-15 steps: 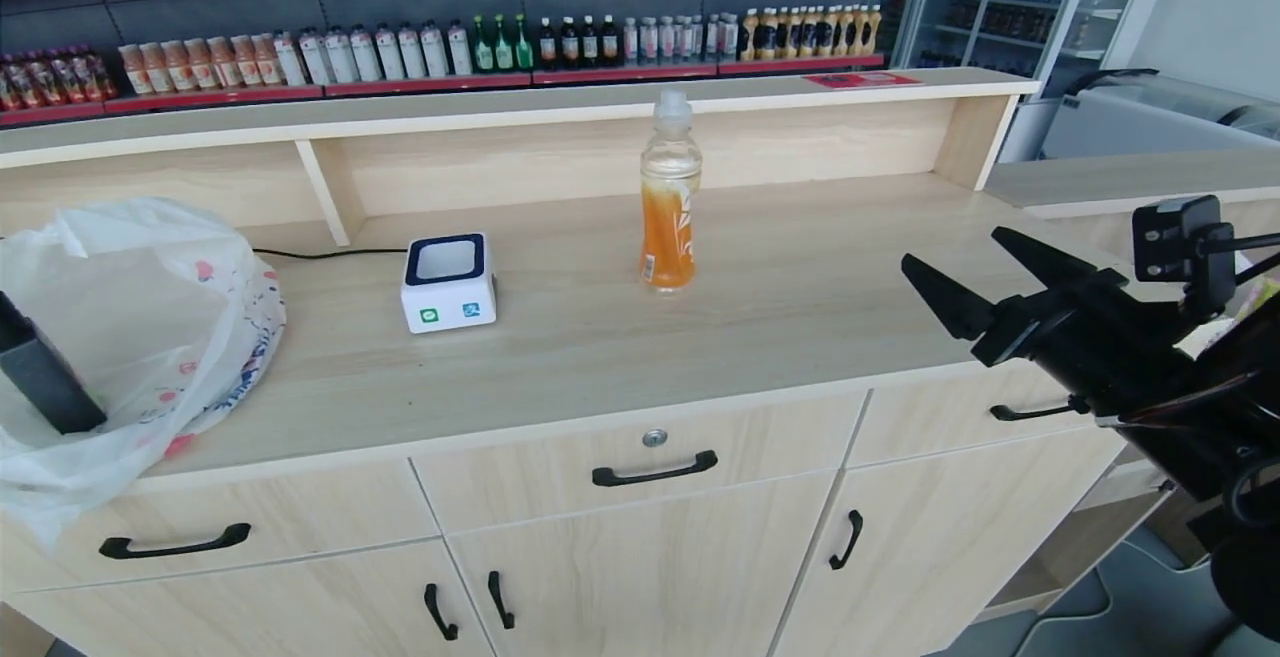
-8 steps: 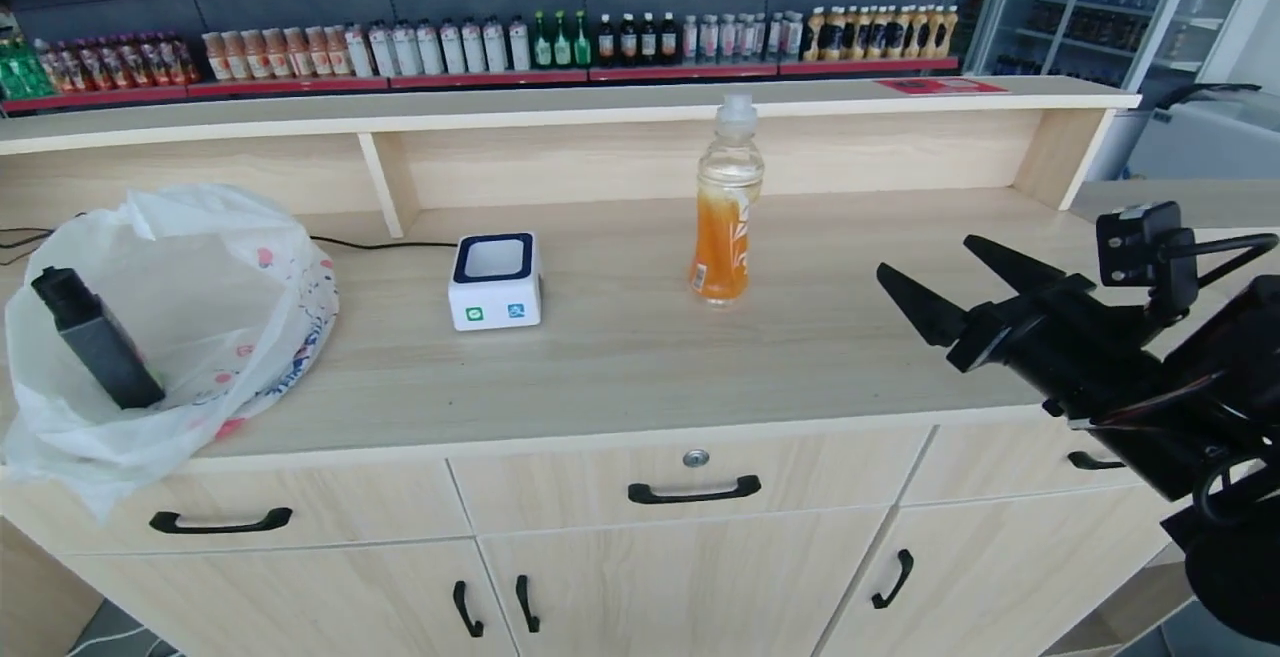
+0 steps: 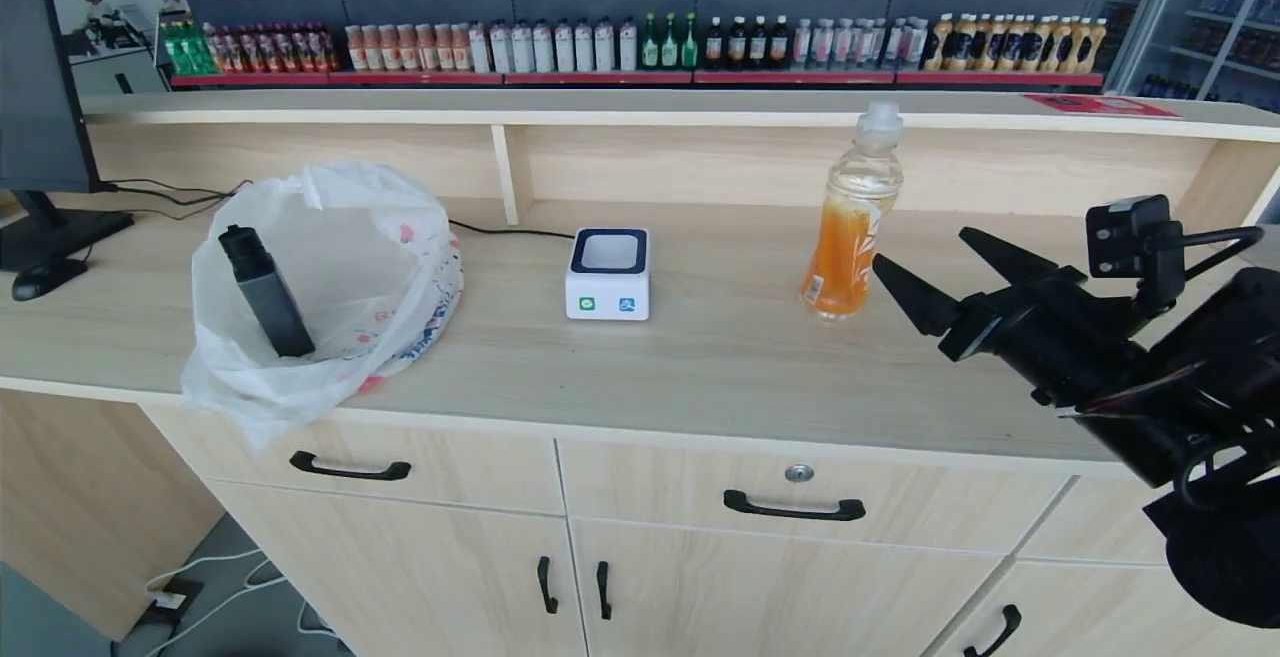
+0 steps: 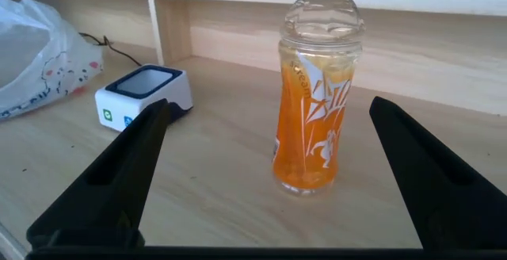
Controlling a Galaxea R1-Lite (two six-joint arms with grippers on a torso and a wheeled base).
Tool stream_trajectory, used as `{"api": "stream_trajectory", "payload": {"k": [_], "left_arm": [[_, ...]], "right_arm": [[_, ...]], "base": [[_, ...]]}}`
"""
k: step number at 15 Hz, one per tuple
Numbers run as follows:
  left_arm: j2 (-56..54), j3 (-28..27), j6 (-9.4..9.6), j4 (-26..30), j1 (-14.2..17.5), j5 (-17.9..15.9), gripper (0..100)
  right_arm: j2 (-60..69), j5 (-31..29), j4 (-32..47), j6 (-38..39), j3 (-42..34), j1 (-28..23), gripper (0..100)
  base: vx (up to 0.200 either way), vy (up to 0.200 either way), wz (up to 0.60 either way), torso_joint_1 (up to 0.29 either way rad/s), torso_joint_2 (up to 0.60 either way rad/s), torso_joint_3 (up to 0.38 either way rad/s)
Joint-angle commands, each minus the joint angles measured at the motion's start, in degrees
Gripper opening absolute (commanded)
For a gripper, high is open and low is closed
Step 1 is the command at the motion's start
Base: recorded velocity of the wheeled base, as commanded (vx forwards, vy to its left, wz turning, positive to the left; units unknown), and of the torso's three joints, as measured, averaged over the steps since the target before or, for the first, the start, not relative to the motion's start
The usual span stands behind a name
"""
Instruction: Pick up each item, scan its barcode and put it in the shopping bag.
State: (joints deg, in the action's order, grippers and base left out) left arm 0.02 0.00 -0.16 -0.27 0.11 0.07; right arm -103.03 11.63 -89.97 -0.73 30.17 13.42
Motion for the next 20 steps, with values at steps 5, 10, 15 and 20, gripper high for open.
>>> {"api": "stream_trajectory", "payload": {"k": [5,10,15,20], "left_arm": [[0.06,0.0,-0.02,0.0,-0.02,0.01,100],[0.06,0.0,-0.02,0.0,-0.02,0.01,100],[0.06,0.0,0.07,0.0,-0.11,0.01,100],[0.06,0.0,0.07,0.0,-0.11,0.01,100]], "right_arm": [[-1.82,-2.49,-0.03,-0.94,0.5,2.66,100],[-3.05,-11.63,-0.03,2.05,-4.07,4.6,100],[-9.64,-17.61,-0.03,2.84,6.39,4.42,100],[-12.8,-18.13,-0.03,2.75,8.24,3.8,100]], "base": [[0.08,0.0,0.0,-0.004,0.0,0.003],[0.0,0.0,0.0,0.0,0.0,0.0],[0.0,0.0,0.0,0.0,0.0,0.0],[0.0,0.0,0.0,0.0,0.0,0.0]]}}
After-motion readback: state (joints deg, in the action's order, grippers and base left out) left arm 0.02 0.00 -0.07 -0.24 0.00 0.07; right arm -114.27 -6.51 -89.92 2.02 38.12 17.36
